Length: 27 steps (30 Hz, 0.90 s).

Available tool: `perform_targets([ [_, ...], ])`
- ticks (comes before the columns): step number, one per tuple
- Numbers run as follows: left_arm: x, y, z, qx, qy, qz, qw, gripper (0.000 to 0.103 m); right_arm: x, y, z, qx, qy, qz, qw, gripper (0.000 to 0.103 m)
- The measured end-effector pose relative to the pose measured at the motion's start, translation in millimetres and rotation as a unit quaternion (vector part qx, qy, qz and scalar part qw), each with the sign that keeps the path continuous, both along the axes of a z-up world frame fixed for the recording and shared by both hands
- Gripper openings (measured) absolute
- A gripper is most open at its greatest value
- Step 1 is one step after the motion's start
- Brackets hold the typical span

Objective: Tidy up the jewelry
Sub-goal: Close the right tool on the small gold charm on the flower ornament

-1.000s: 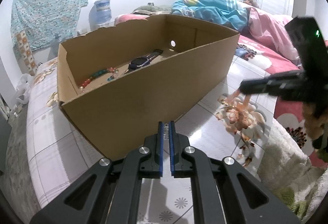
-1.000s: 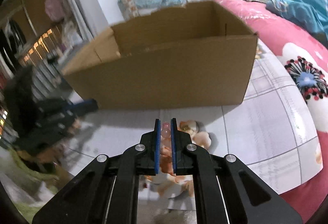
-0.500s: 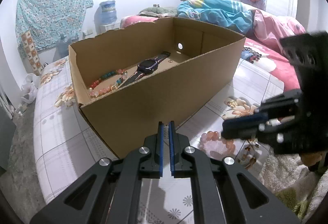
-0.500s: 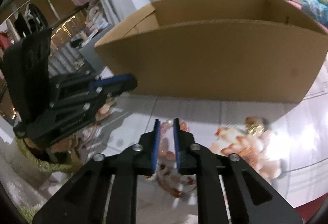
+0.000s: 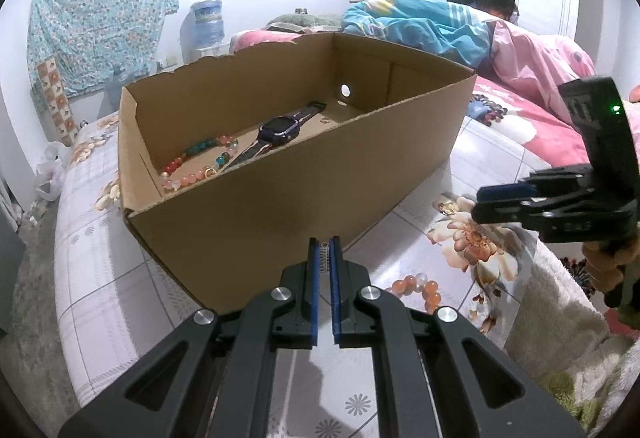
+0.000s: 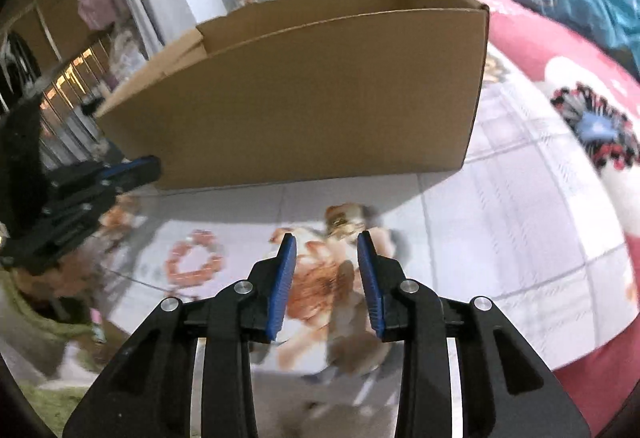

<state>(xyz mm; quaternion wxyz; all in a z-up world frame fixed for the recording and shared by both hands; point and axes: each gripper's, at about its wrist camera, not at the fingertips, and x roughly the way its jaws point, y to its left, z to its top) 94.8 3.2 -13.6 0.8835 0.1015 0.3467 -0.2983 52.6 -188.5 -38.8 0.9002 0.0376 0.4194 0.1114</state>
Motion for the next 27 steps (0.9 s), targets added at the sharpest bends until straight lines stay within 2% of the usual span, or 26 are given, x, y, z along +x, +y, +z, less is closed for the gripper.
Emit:
perform_targets([
  [7, 4, 0, -3, 0.005, 0.004, 0.004, 1.0000, 0.004, 10, 15, 0, -0.062, -0.021, 0.038, 0.997, 0.026],
  [11, 5, -1, -5, 0.006, 0.006, 0.002, 1.0000, 0.004, 21, 15, -8, -0.076, -0.008, 0.048, 0.996, 0.016],
  [22, 7, -1, -8, 0.007, 0.011, 0.000, 0.9999, 0.004, 21, 25, -7, -0.115, -0.016, 0.067, 0.991, 0.016],
  [27, 7, 0, -8, 0.006, 0.011, 0.000, 0.9999, 0.004, 18, 31, -6, -0.131, -0.020, 0.070, 0.989, 0.011],
])
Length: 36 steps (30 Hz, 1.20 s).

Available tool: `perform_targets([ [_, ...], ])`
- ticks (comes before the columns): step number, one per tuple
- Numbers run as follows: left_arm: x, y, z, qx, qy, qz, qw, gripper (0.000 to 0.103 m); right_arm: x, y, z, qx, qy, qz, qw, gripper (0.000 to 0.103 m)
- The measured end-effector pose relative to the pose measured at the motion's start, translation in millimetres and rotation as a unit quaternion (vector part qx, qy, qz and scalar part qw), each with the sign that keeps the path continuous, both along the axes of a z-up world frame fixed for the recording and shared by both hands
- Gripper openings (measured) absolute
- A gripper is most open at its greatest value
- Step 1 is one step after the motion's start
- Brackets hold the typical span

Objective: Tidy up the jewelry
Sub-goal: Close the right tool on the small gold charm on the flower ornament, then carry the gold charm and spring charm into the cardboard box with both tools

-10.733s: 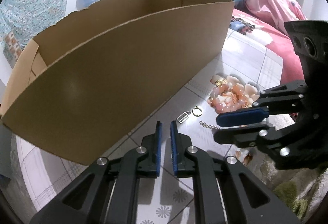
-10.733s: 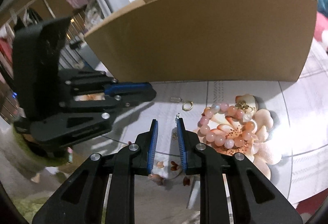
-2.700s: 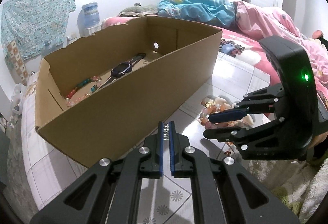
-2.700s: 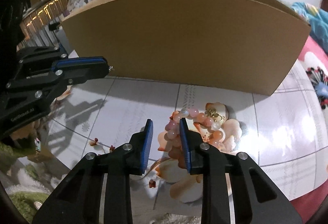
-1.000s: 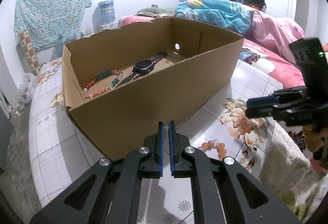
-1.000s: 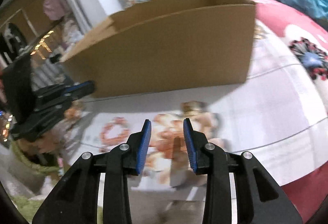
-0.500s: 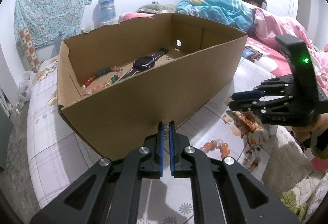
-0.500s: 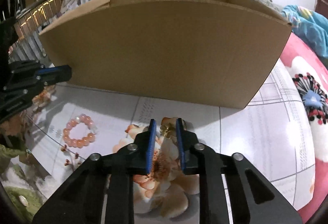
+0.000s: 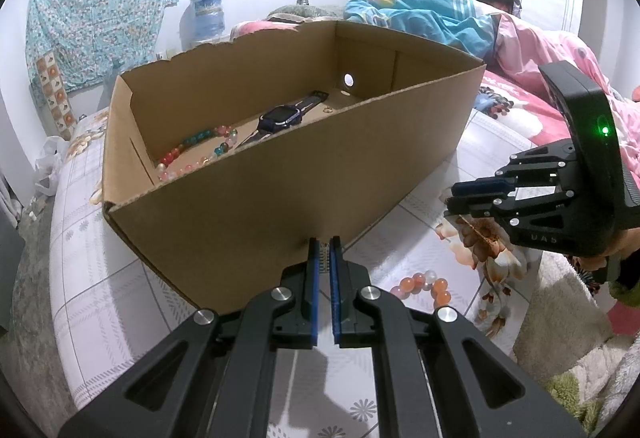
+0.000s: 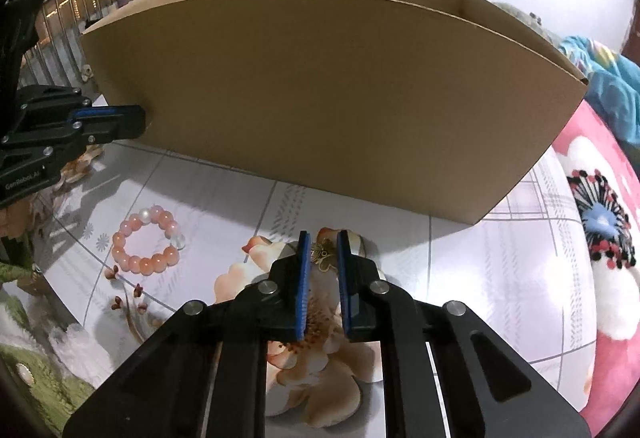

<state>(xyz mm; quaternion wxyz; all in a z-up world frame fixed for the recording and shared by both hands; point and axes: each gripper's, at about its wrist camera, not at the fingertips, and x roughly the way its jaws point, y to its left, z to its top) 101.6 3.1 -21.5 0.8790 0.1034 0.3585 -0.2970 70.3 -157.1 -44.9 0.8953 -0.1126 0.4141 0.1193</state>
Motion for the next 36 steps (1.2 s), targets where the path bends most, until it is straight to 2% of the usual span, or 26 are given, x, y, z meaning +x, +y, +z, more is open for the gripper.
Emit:
perform_targets([
  [9, 0, 1, 0, 0.000, -0.001, 0.001, 1.0000, 0.004, -4, 5, 6, 0.014, -0.005, -0.007, 1.000, 0.010],
  [16, -4, 1, 5, -0.002, -0.004, -0.003, 1.0000, 0.004, -34, 8, 21, 0.033, -0.022, -0.015, 0.999, 0.010],
  [20, -13, 4, 16, -0.011, -0.012, -0.011, 0.9998, 0.004, -41, 0, 38, 0.055, -0.042, -0.020, 0.997, 0.010],
  [25, -25, 6, 47, -0.034, -0.033, -0.024, 0.9986, 0.004, -57, -4, 68, 0.094, -0.086, -0.009, 0.992, 0.010],
  [32, -26, 8, 97, -0.095, -0.056, -0.048, 0.9927, 0.004, -23, -15, 104, 0.145, -0.118, 0.026, 0.982, 0.010],
  [36, -3, -7, 103, -0.090, -0.048, -0.048, 0.9936, 0.004, 16, -21, 111, 0.161, -0.097, 0.035, 0.982, 0.010],
])
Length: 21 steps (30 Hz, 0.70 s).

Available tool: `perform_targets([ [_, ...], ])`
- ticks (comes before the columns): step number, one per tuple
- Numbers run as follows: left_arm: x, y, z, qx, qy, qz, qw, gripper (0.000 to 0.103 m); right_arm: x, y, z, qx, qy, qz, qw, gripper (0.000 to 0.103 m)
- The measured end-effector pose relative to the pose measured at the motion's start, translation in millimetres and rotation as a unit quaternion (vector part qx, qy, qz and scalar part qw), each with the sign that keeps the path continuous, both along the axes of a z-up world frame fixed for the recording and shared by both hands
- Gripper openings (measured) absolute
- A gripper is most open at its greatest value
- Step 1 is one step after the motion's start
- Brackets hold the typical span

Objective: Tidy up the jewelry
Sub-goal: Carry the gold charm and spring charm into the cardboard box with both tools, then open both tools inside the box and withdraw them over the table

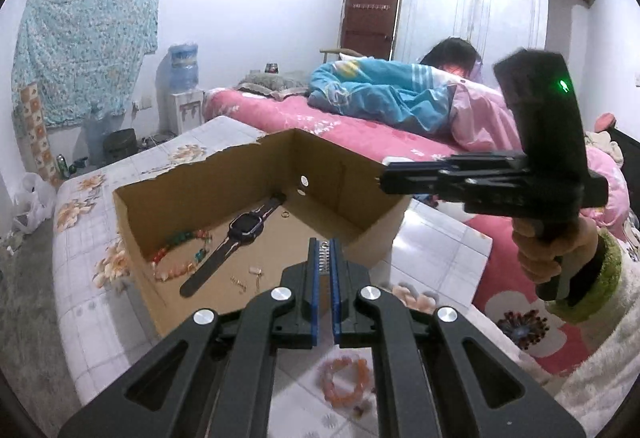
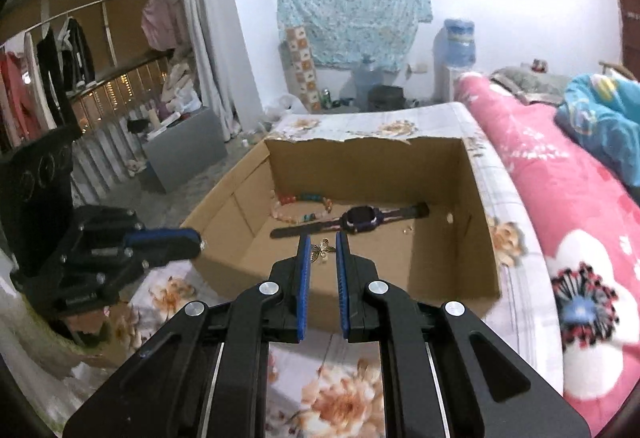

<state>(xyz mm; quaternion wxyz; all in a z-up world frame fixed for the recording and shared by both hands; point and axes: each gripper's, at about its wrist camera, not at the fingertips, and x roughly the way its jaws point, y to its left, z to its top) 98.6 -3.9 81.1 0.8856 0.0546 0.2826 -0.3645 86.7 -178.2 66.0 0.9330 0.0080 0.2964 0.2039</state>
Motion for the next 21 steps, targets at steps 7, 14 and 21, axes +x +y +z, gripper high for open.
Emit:
perform_targets([
  [7, 72, -35, -25, 0.003, 0.089, -0.001, 0.9960, 0.004, 79, -3, -19, -0.009, 0.084, 0.002, 0.996, 0.010],
  [14, 117, -55, -38, -0.002, 0.145, 0.020, 0.9893, 0.005, 126, -1, -34, -0.003, 0.136, 0.003, 0.991, 0.016],
  [21, 121, -55, -37, -0.012, 0.157, 0.026, 0.9872, 0.005, 121, -13, -24, 0.015, 0.116, -0.005, 0.993, 0.023],
])
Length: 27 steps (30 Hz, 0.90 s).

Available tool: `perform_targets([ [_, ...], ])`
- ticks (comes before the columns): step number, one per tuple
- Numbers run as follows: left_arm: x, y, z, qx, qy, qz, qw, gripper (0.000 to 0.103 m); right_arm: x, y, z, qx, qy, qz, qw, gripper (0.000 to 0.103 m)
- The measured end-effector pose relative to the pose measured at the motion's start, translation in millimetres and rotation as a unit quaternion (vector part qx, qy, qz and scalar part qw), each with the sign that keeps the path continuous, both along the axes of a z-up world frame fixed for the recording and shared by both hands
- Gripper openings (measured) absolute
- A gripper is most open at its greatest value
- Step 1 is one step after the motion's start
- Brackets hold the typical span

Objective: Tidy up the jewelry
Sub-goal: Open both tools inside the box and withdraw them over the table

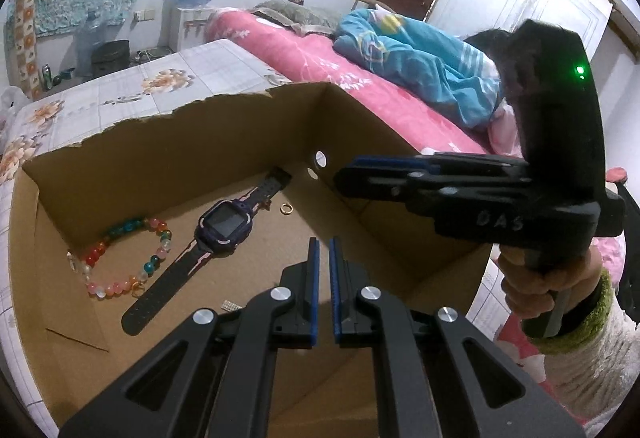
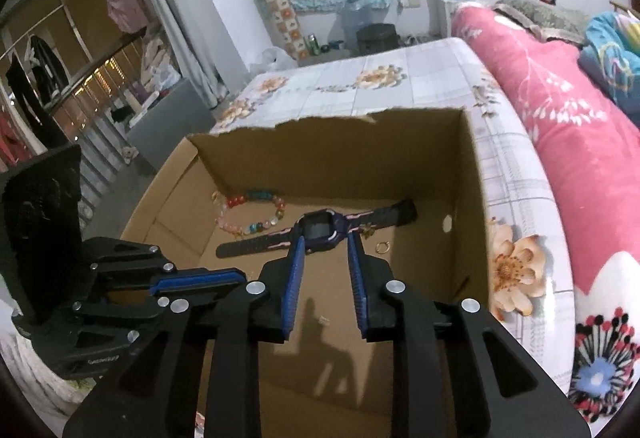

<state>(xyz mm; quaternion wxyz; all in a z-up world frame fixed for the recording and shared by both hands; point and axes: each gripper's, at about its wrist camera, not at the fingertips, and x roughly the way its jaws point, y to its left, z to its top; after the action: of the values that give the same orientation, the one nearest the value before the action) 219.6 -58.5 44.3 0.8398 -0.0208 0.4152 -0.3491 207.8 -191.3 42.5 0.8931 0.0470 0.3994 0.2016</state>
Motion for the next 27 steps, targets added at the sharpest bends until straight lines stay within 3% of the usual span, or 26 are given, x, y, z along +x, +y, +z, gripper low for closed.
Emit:
perform_targets([
  [8, -14, 20, 20, -0.023, -0.029, 0.017, 0.9991, 0.008, -23, -20, 23, 0.018, -0.036, -0.023, 0.999, 0.027],
  [13, -36, 37, 31, -0.029, -0.054, 0.025, 0.9978, 0.027, -57, -38, 39, 0.046, -0.072, -0.048, 0.995, 0.043],
  [15, -48, 44, 34, -0.028, -0.065, 0.026, 0.9971, 0.042, -75, -45, 44, 0.053, -0.086, -0.059, 0.993, 0.048],
  [20, -86, 65, 42, -0.030, -0.083, 0.006, 0.9961, 0.067, -126, -60, 46, 0.059, -0.119, -0.089, 0.987, 0.068],
  [24, -116, 76, 43, -0.054, -0.066, -0.036, 0.9957, 0.086, -160, -71, 32, 0.065, -0.116, -0.117, 0.984, 0.077],
  [27, -138, 76, 38, -0.036, -0.071, -0.056, 0.9953, 0.095, -174, -69, 12, 0.055, -0.089, -0.130, 0.986, 0.082],
])
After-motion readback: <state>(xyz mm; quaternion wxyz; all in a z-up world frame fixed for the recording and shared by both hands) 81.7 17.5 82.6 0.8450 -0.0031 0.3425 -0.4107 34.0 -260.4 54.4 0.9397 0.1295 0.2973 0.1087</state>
